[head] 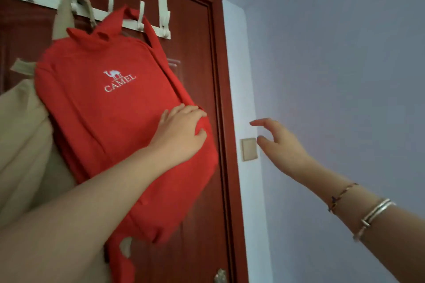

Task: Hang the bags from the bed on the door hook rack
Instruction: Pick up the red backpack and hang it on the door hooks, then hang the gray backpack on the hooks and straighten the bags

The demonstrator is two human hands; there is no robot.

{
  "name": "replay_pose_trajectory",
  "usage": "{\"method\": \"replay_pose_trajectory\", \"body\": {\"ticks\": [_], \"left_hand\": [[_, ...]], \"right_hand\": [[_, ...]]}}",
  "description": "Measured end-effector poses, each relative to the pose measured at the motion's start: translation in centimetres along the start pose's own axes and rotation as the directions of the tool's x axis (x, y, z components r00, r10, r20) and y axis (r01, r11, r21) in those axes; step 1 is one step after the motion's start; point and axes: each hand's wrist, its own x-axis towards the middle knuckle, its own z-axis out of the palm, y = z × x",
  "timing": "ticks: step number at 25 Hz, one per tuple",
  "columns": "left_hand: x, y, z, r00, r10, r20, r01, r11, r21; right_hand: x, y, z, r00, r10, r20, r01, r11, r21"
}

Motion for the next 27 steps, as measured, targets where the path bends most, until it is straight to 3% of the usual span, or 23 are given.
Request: {"method": "replay_pose_trajectory", "body": {"ticks": [6,10,13,17,20,27], "left_hand": [[-6.9,19.1,5.7,0.964,0.108,0.241,-0.001,0.914,-0.406],[-11.3,39.6,7.5,0.901,0.323,0.288,-0.063,0.756,-0.651],[-14.2,54.2,6.8,0.835,0.436,0.336,-0.017,0.631,-0.776],[-17.5,71.9,5.4,0.721,0.608,0.332,0.019,0.461,-0.887],[-19.9,82.9,4.8,0.643,0.704,0.301,0.045,0.359,-0.932],[-24.6,104.7,9.3,0.453,0.868,0.206,0.069,0.196,-0.978]], "right_hand": [[-16.3,8.3,-17.7,0.957,0.290,0.018,-0.277,0.929,-0.246],[-27.6,11.8,-34.3,0.880,0.458,-0.126,-0.473,0.825,-0.309],[-35.7,13.3,-46.5,0.798,0.558,-0.227,-0.602,0.728,-0.328],[-47.1,13.5,-61.8,0.598,0.667,-0.445,-0.801,0.509,-0.313],[-54.8,13.7,-71.3,0.443,0.665,-0.601,-0.896,0.323,-0.303],[-68.2,17.9,-84.6,0.139,0.620,-0.772,-0.987,0.020,-0.161]]}}
